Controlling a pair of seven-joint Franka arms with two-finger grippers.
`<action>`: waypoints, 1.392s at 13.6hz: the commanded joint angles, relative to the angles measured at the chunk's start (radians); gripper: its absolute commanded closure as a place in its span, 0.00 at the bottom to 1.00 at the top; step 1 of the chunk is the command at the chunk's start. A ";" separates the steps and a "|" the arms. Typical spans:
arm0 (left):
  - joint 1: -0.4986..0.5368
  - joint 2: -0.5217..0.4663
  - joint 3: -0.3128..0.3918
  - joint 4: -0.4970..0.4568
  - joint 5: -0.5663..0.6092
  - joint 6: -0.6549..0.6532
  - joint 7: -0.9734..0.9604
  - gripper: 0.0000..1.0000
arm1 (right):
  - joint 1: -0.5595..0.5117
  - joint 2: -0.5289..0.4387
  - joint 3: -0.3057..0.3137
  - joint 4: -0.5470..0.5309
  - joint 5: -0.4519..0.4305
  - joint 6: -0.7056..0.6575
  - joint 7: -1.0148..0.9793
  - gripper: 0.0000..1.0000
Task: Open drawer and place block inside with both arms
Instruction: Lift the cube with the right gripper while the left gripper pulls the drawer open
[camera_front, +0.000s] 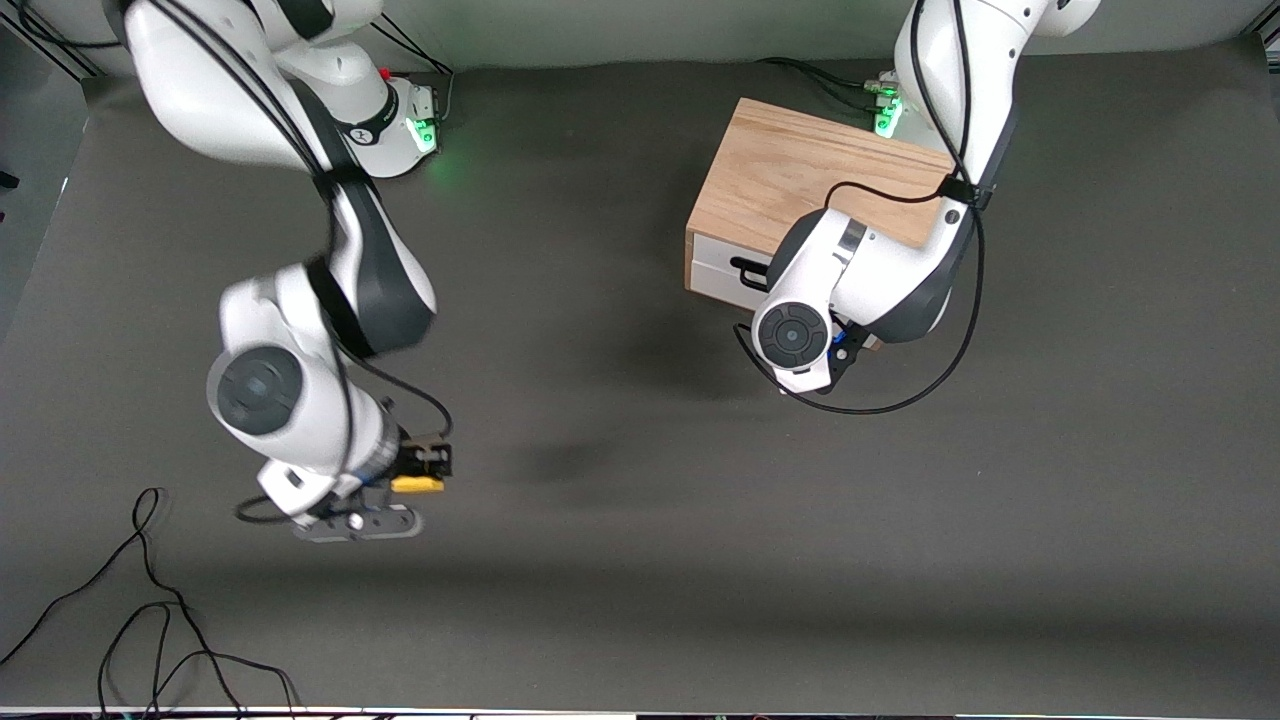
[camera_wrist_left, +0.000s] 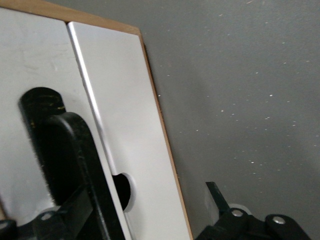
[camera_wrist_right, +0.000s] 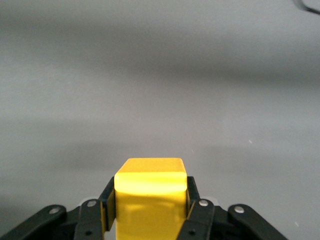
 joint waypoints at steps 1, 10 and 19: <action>-0.010 0.002 0.011 0.000 0.008 0.056 0.017 0.00 | 0.005 -0.122 0.005 -0.044 0.019 -0.082 0.001 0.69; 0.050 0.002 0.013 0.092 -0.007 0.226 0.215 0.00 | -0.065 -0.475 -0.075 -0.405 0.042 -0.130 -0.157 0.69; 0.081 0.005 0.011 0.104 -0.078 0.345 0.299 0.00 | -0.064 -0.569 -0.148 -0.552 0.088 -0.121 -0.154 0.69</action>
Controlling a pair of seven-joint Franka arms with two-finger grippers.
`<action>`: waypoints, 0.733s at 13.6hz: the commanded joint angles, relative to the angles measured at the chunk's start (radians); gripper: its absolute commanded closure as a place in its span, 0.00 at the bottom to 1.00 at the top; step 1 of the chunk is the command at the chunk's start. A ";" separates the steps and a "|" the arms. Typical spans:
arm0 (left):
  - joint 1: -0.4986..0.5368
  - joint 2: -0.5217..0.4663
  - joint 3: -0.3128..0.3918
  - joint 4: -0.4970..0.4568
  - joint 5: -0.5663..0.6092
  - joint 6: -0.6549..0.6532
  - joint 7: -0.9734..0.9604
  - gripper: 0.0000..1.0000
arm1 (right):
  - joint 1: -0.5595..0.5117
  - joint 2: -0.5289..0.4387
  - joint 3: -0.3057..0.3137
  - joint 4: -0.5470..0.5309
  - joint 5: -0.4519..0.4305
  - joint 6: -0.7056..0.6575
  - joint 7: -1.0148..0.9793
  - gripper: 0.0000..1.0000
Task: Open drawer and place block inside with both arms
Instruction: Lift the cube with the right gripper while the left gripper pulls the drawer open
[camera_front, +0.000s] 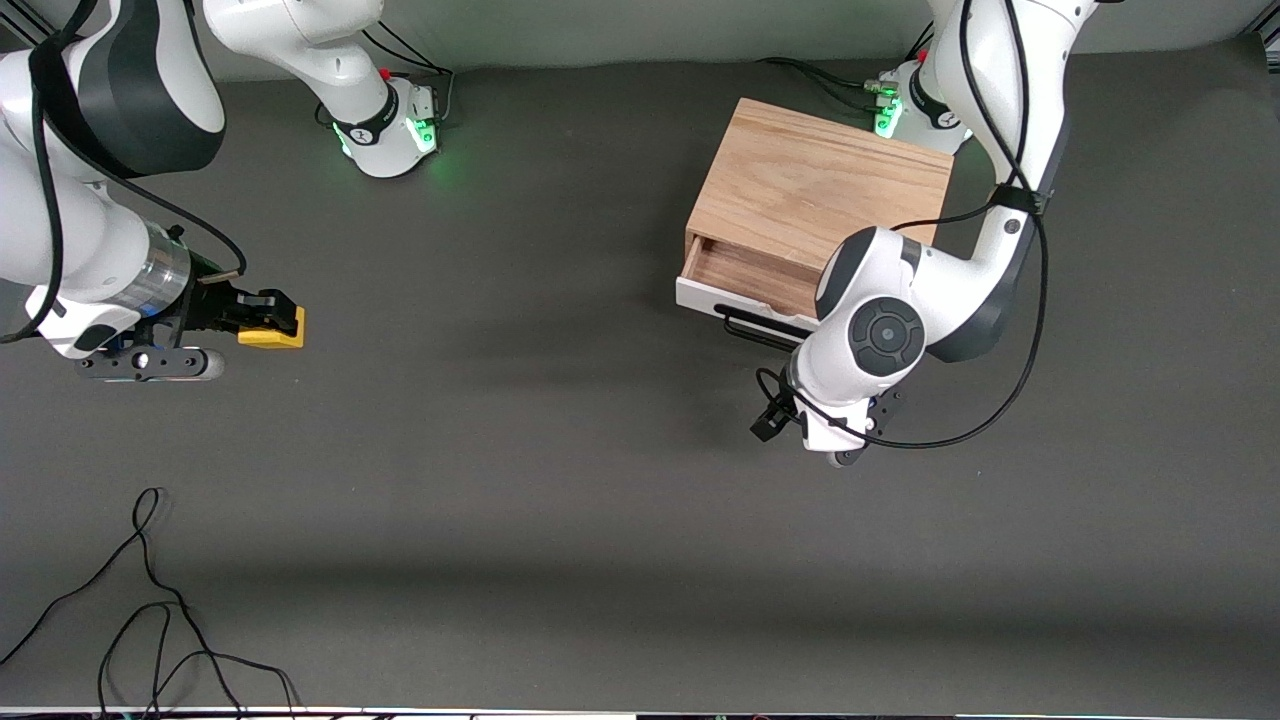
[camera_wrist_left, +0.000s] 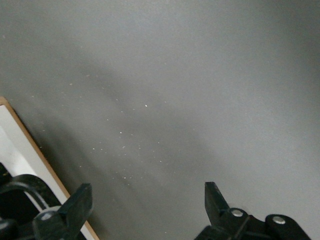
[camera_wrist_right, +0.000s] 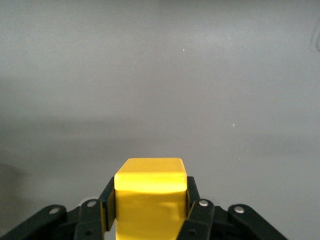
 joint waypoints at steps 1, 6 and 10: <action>-0.012 0.001 0.007 0.026 -0.017 -0.024 -0.001 0.00 | 0.013 -0.055 -0.037 -0.055 0.020 0.017 -0.013 0.69; -0.044 0.000 0.007 0.045 -0.006 -0.202 -0.078 0.00 | 0.014 -0.058 -0.043 -0.055 0.018 0.016 -0.002 0.69; -0.041 0.010 0.008 0.034 0.000 -0.230 -0.081 0.00 | 0.013 -0.056 -0.061 -0.053 0.017 0.020 -0.004 0.69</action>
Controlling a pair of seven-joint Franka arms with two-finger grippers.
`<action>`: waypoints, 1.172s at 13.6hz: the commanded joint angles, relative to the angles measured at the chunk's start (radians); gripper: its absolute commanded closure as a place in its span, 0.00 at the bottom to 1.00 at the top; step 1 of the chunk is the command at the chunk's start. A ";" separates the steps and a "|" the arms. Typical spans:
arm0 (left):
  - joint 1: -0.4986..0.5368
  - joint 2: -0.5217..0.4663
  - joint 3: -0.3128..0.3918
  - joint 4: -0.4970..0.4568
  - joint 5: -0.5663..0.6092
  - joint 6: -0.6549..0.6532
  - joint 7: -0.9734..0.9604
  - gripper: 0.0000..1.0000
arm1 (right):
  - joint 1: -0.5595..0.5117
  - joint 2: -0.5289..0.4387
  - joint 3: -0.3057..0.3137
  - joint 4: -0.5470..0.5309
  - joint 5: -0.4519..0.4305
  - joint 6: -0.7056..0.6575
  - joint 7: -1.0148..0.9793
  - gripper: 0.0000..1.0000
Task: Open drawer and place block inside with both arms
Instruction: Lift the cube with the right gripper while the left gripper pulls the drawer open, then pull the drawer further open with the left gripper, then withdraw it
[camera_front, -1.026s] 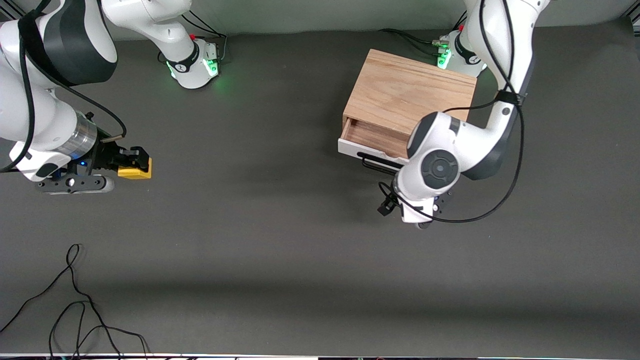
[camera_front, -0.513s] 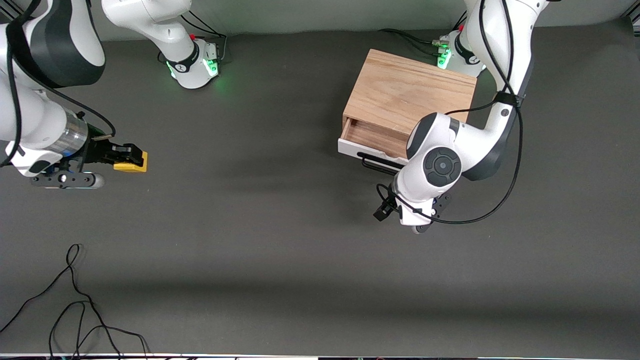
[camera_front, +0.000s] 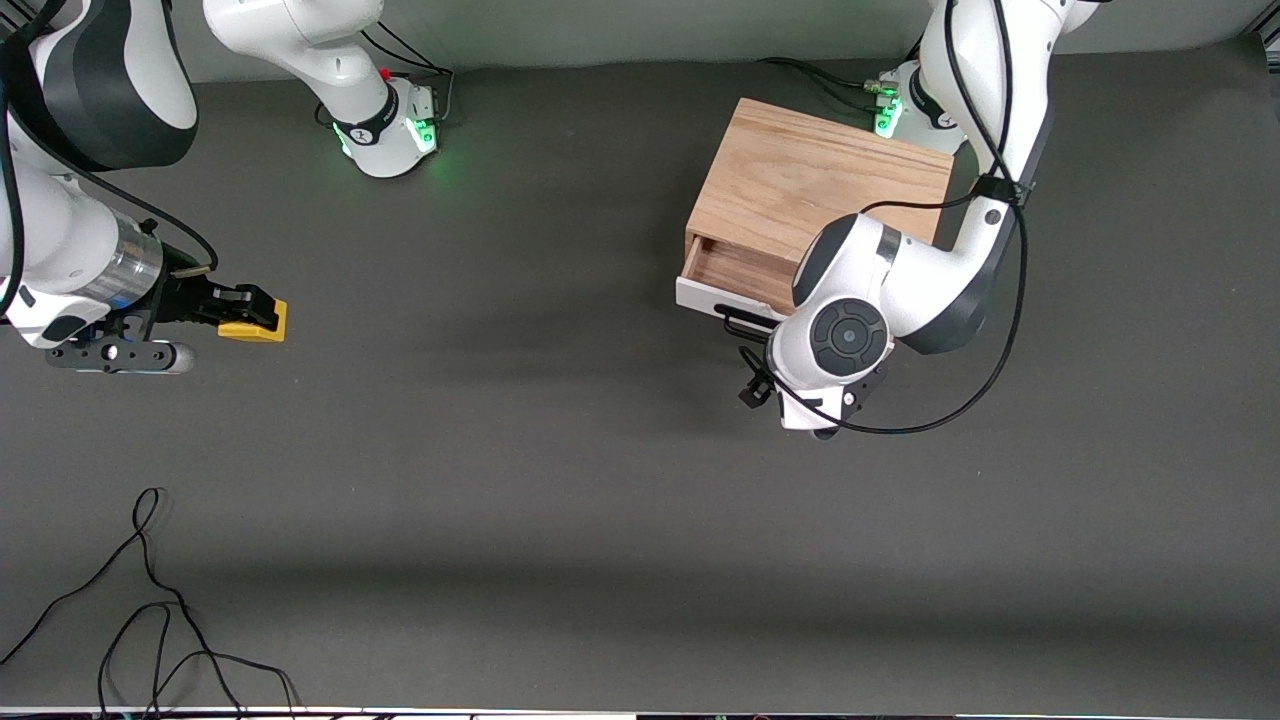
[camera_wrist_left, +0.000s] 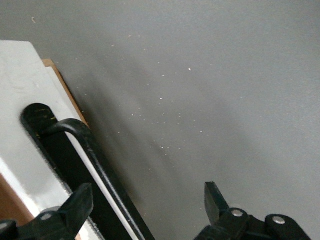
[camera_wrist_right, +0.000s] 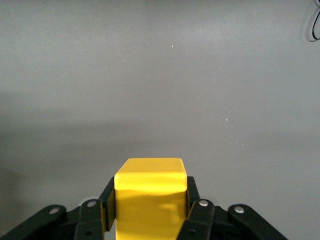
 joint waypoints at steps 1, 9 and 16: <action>-0.008 0.022 0.011 0.008 0.004 -0.006 -0.018 0.00 | 0.012 -0.029 -0.023 -0.025 0.012 0.019 -0.004 0.69; -0.013 0.066 0.011 0.012 0.020 0.067 -0.019 0.00 | 0.014 -0.033 -0.023 -0.016 -0.033 0.028 -0.018 0.69; -0.011 0.059 0.010 0.020 0.035 0.320 -0.005 0.00 | 0.015 -0.039 -0.023 -0.016 -0.033 0.036 -0.039 0.69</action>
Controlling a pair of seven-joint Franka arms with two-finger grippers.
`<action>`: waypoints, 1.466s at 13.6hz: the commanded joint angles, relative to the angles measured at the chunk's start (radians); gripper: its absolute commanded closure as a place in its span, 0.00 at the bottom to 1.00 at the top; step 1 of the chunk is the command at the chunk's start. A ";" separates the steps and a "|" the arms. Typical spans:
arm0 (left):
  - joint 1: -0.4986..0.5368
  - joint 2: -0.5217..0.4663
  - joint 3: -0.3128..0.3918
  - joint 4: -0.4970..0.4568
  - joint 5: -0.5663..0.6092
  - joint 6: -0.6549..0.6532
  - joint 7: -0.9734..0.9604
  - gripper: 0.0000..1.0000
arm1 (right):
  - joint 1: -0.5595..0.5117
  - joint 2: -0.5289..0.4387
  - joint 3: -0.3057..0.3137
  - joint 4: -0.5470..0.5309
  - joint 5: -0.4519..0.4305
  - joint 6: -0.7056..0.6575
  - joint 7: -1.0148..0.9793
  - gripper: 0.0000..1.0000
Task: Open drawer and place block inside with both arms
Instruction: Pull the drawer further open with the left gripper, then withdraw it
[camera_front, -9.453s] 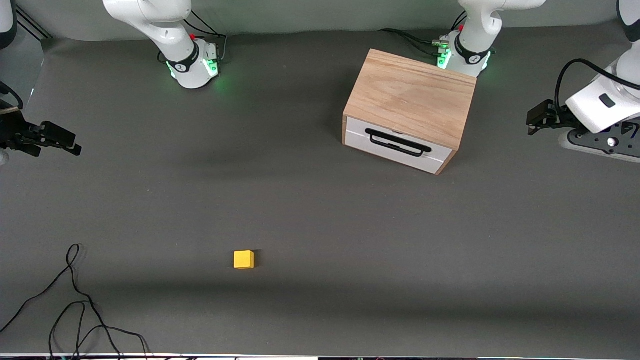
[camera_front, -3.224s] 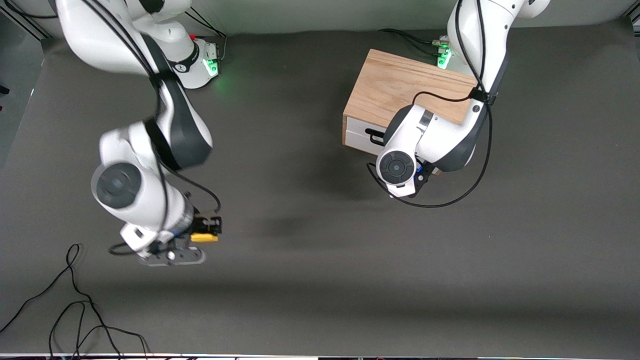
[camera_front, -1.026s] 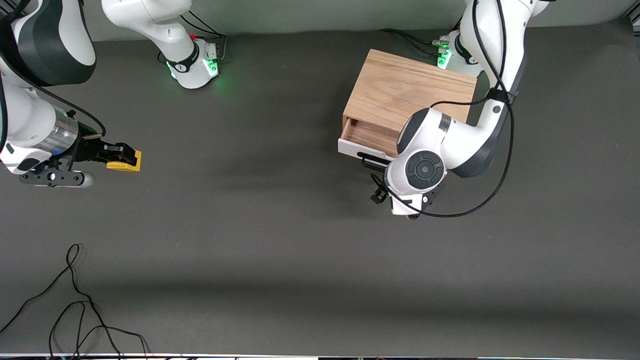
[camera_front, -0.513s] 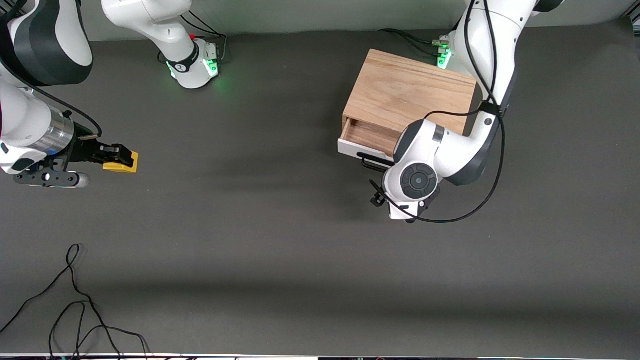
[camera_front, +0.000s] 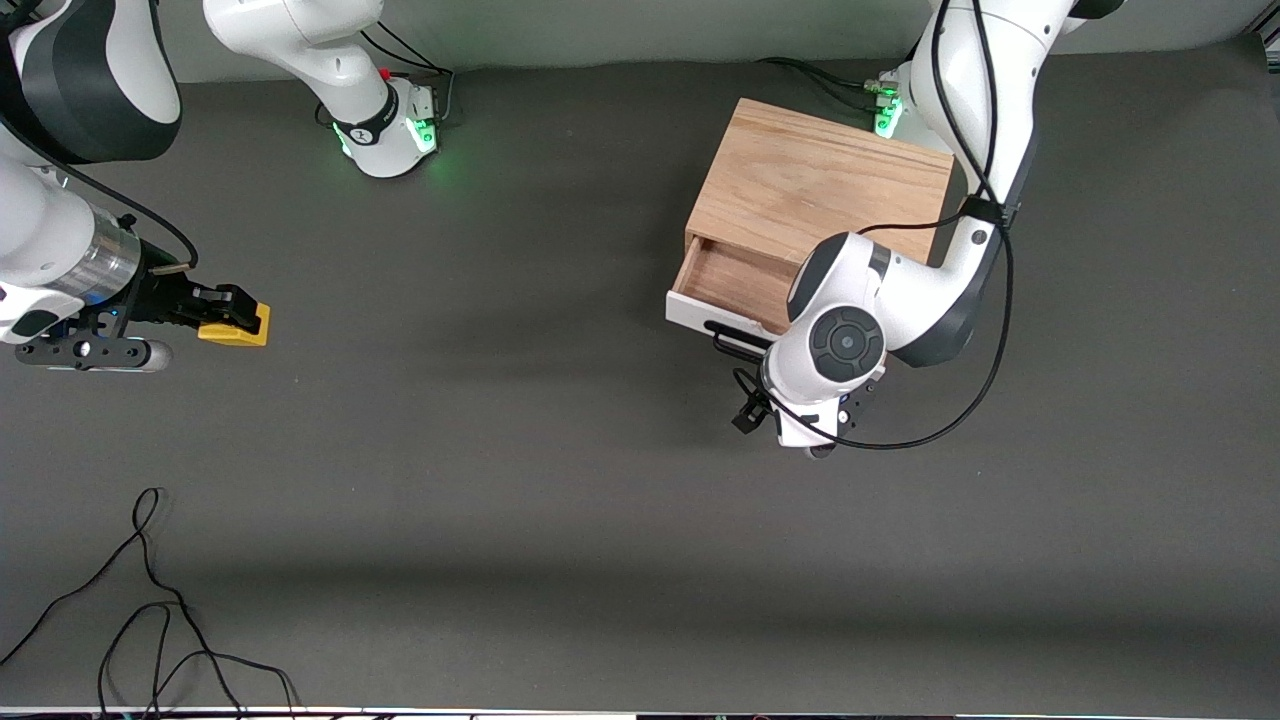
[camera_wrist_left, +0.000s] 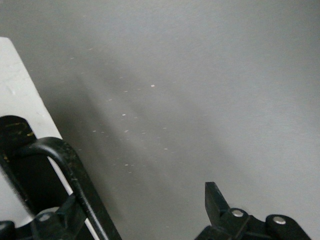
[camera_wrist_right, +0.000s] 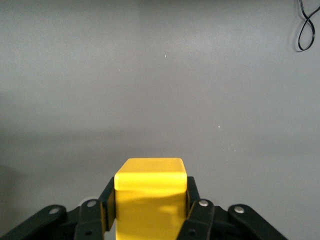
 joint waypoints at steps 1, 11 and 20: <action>-0.010 0.015 0.012 0.021 0.032 0.135 0.010 0.00 | 0.015 -0.026 -0.011 -0.016 -0.015 0.014 -0.024 0.69; 0.002 -0.004 0.018 0.171 0.030 -0.264 -0.005 0.00 | 0.018 -0.023 -0.008 -0.021 -0.015 0.015 -0.027 0.69; 0.236 -0.151 0.022 0.507 0.091 -0.904 0.603 0.00 | 0.048 -0.023 -0.005 -0.022 -0.015 0.029 -0.059 0.69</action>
